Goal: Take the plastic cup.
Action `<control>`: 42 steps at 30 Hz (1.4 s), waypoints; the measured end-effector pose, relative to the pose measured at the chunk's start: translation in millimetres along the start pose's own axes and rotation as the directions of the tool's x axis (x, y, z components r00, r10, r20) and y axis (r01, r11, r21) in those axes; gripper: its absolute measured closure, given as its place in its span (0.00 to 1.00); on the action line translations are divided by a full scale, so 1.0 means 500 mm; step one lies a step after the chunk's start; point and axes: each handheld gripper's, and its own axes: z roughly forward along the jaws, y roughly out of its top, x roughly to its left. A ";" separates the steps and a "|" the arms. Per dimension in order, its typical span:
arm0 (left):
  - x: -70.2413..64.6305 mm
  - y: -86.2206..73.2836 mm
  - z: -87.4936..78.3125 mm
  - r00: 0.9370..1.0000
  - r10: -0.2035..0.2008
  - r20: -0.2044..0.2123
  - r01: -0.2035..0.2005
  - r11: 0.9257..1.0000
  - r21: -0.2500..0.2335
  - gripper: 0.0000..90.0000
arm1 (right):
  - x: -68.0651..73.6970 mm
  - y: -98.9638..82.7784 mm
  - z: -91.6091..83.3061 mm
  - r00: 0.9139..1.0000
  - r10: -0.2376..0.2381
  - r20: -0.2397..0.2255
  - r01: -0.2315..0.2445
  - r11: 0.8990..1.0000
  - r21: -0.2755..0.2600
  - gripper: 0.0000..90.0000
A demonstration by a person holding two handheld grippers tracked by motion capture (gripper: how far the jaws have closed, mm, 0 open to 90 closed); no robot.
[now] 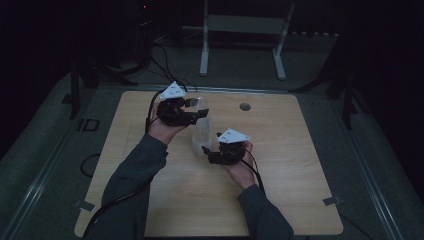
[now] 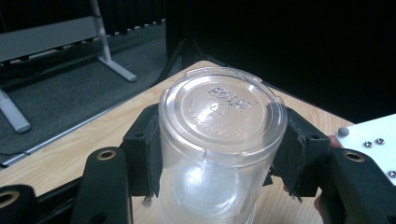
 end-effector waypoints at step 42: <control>-0.038 0.046 -0.067 0.995 0.075 0.065 -0.070 0.995 -0.068 0.46 | -0.026 -0.030 -0.078 0.999 0.027 -0.021 -0.026 0.999 0.037 0.30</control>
